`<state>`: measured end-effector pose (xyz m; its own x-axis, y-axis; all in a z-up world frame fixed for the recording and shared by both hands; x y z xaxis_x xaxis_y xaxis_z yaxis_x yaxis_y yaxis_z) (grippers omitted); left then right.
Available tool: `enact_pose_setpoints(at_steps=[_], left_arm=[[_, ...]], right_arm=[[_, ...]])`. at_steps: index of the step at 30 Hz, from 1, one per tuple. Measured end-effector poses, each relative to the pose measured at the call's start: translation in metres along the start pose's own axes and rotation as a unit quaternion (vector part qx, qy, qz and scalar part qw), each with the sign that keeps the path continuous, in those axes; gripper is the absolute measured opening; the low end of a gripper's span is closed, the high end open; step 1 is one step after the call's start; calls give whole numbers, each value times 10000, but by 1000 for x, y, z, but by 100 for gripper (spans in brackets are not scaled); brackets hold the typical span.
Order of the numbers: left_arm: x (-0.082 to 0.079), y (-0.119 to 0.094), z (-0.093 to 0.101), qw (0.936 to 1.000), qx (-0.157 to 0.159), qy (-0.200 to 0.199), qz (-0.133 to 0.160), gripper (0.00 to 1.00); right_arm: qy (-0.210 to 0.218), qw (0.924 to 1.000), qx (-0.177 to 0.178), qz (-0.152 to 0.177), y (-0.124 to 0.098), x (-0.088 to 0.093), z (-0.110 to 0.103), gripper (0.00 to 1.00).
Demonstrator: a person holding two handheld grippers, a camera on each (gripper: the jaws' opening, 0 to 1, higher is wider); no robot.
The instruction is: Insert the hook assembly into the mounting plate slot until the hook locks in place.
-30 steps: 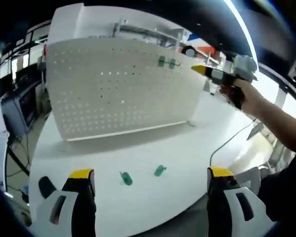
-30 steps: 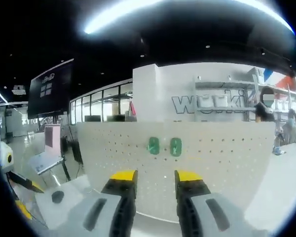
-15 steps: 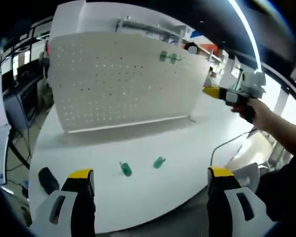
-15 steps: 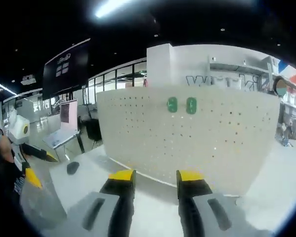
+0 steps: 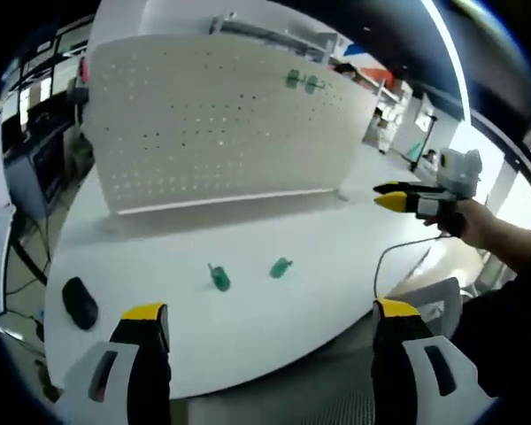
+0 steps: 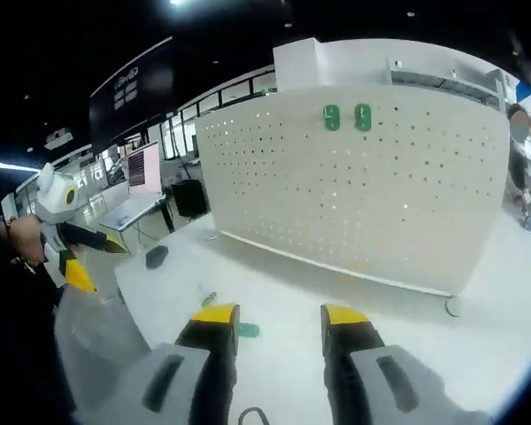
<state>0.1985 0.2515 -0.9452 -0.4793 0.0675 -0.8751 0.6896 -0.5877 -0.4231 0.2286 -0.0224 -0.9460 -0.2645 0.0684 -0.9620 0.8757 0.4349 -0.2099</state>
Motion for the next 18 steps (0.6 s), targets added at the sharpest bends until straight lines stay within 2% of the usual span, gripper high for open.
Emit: enact_pose_setpoints(at_steps=[2, 3, 5, 9, 11, 13, 15, 18], left_arm=[[3, 0, 1, 9999, 57, -9, -92, 97], [4, 0, 1, 9999, 77, 5, -124, 98], [9, 0, 0, 9996, 94, 98, -257, 97], [13, -2, 1, 9993, 114, 119, -345, 98], [17, -4, 2, 9987, 164, 122, -460, 99], [19, -4, 3, 9984, 174, 161, -508, 99], [22, -5, 3, 9981, 184, 167, -560, 99], [25, -5, 4, 9978, 201, 138, -613, 99]], right_arm=[[319, 9995, 54, -51, -3, 7, 0, 35], [243, 9996, 113, -7, -4, 8, 2, 35], [114, 9998, 94, -140, -7, 16, 0, 36], [215, 9994, -14, -277, -12, 27, -8, 37], [81, 9993, -78, -368, -15, 31, -11, 37], [41, 9986, -112, -519, -18, 38, -11, 38], [195, 9977, -118, -643, -22, 46, -10, 38], [131, 9965, -172, -808, -28, 54, -12, 39]])
Point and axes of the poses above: the point that each gripper's makers call its tool centre point, and the gripper's own axes: y roughly forward along the fingers, z roughly to its right, x roughly out of its underside, the point moved 4 cm from there along -y, roughly backward along the fingers, and after that the axes turned 15 degrees about z, right-handed, at the moved point
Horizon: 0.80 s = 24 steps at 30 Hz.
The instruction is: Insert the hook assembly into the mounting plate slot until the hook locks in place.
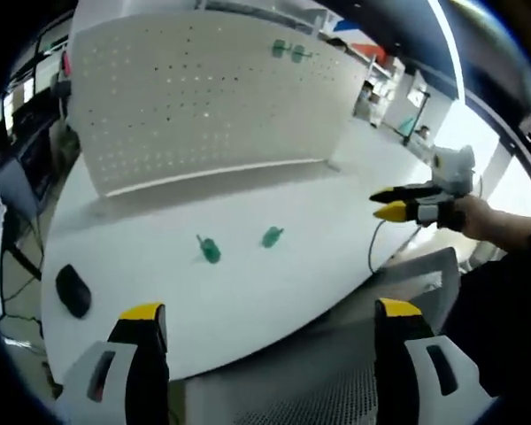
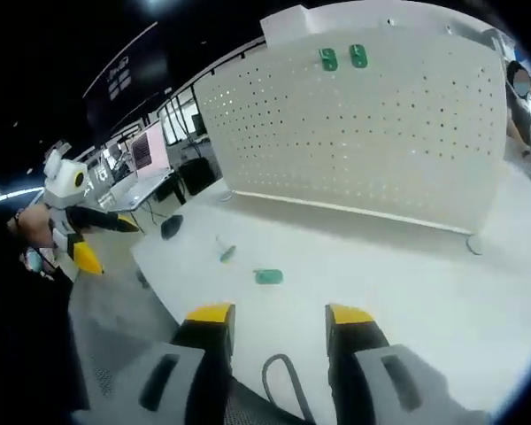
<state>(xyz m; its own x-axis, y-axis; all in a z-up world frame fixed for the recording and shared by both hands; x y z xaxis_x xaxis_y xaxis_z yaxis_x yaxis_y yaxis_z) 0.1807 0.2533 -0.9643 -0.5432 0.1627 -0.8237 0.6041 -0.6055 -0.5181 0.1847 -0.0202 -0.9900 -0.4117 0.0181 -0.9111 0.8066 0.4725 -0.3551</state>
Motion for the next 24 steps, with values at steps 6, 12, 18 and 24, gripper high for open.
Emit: enact_pose_setpoints(at_steps=[6, 12, 18, 24], left_arm=[[7, 1, 1, 9999, 24, -62, -103, 99], [11, 3, 1, 9998, 21, -29, -210, 99], [18, 7, 0, 9994, 10, -104, -335, 100], [19, 9, 0, 9993, 7, -143, -341, 100]], right_arm=[[-161, 9997, -114, -173, -9, 11, -1, 39], [-97, 9995, -155, -265, -9, 17, -3, 39], [-53, 9990, -290, -323, 0, 23, -9, 38], [-440, 9945, -717, -622, 13, 31, -20, 38]])
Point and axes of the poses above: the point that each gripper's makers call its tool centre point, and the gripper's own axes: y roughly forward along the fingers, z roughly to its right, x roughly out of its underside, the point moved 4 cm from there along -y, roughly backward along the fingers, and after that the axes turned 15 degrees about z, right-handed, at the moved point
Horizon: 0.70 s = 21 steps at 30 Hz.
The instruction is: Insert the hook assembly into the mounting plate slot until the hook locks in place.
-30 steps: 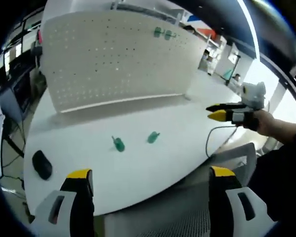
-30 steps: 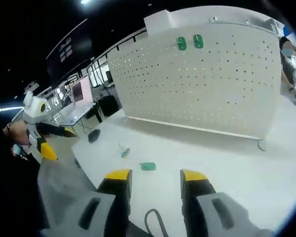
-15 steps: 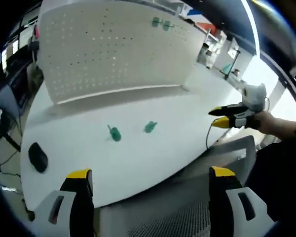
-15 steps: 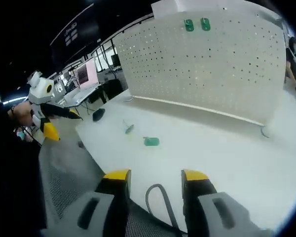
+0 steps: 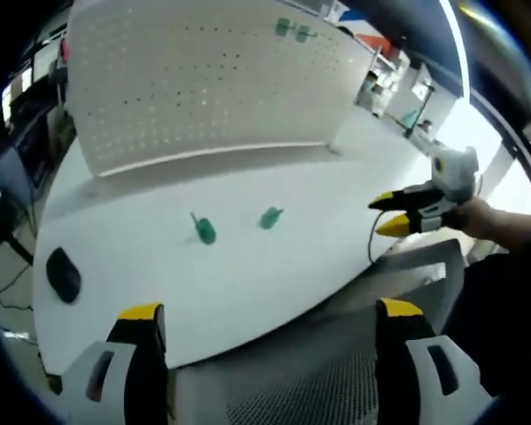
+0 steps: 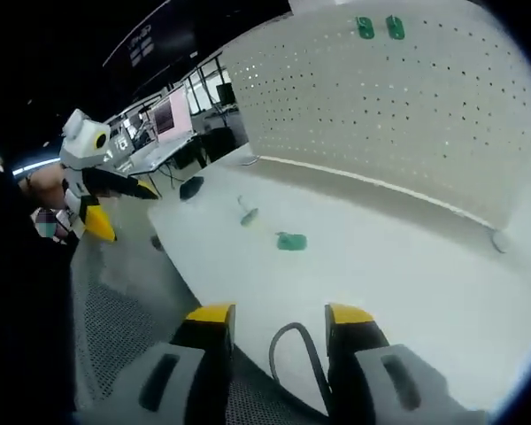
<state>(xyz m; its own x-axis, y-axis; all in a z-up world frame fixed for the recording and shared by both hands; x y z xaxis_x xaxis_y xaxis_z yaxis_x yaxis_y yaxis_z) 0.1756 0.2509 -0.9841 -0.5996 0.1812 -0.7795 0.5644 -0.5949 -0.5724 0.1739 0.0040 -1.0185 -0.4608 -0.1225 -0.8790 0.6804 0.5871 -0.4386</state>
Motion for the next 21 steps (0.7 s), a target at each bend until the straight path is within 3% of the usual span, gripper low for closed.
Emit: enact_pose_setpoints(at_steps=[9, 21], left_arm=[[-2, 2, -4, 9999, -110, -37, 68, 100], [0, -6, -12, 9997, -207, -135, 66, 100]], right_arm=[[-437, 9955, -688, -486, 37, 9, -12, 38], [-1255, 9846, -1031, -646, 94, -3, -2, 34]])
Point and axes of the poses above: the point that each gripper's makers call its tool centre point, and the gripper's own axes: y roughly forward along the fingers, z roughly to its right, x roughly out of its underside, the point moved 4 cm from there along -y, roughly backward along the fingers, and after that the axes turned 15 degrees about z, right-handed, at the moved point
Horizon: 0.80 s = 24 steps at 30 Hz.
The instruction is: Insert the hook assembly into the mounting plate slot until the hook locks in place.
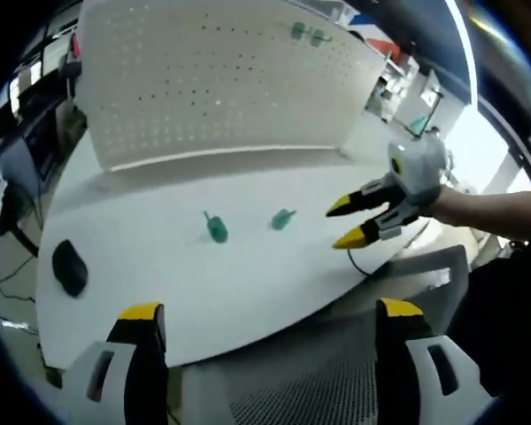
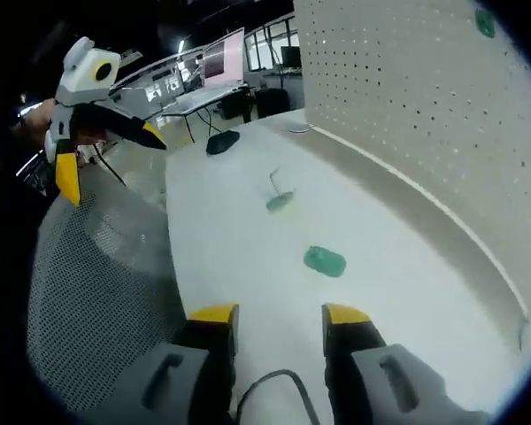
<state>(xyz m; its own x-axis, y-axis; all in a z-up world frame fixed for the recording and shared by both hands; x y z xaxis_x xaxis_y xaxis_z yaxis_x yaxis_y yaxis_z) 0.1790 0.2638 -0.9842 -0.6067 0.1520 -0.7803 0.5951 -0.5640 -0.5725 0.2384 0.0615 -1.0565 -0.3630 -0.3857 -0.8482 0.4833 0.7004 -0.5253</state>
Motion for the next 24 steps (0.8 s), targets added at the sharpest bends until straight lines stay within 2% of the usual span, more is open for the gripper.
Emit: enact_pose_setpoints(at_steps=[5, 8, 10, 12, 17, 24], left_arm=[[0, -2, -4, 10000, -41, -23, 1, 100], [-1, -2, -6, 10000, -63, -23, -15, 100], [-3, -2, -7, 10000, -87, -38, 12, 100], [-3, -2, -9, 9999, -97, -69, 16, 100], [-2, -1, -9, 9999, -89, -63, -6, 100], [0, -2, -10, 9999, -98, -116, -45, 99]], right_arm=[[-284, 9995, -60, -75, 17, -4, 15, 31], [-223, 9996, -99, -134, 23, -6, 21, 30], [-150, 9997, -120, -140, 28, -7, 22, 28], [-364, 9987, -195, -295, 31, -5, 24, 27], [-625, 9966, -345, -403, 43, -6, 25, 25], [-833, 9931, -537, -621, 61, -5, 28, 22]])
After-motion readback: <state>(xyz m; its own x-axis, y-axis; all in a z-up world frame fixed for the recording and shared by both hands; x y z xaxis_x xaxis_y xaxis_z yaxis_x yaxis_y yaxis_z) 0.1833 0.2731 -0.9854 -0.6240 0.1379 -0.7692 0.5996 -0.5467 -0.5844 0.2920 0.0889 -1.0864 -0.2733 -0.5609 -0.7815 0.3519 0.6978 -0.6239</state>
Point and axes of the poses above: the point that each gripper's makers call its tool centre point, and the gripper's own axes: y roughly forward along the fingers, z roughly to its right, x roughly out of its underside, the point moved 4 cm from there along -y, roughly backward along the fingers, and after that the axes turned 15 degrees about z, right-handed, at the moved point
